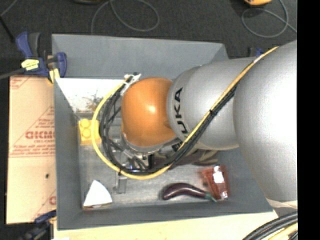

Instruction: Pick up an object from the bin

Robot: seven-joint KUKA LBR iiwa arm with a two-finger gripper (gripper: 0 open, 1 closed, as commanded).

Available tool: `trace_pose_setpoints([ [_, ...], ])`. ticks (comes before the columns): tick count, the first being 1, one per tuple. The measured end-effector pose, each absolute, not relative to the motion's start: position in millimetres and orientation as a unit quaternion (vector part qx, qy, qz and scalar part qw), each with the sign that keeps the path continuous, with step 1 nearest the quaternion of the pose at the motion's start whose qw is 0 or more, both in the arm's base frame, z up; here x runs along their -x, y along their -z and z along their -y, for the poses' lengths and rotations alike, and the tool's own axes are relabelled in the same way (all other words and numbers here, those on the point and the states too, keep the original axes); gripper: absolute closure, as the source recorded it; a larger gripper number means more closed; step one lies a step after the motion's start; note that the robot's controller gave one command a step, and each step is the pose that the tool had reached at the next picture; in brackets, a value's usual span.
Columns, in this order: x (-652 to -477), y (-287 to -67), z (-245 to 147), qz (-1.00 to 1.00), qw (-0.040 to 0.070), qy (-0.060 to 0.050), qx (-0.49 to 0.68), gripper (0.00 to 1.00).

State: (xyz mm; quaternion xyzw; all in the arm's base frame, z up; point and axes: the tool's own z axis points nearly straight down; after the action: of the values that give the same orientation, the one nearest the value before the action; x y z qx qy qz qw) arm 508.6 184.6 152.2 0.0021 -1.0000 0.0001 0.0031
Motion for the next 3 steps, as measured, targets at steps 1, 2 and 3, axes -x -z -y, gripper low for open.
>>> trace_pose_setpoints([
  [1,-510.6,-156.7,-183.9,1.0,-0.001,0.001,0.0,0.0],
  [2,-529.5,-120.4,-168.8,0.999,-0.002,0.002,0.04,0.0],
  [3,-559.7,-91.6,-159.4,0.999,-0.001,0.0,0.042,0.0],
])
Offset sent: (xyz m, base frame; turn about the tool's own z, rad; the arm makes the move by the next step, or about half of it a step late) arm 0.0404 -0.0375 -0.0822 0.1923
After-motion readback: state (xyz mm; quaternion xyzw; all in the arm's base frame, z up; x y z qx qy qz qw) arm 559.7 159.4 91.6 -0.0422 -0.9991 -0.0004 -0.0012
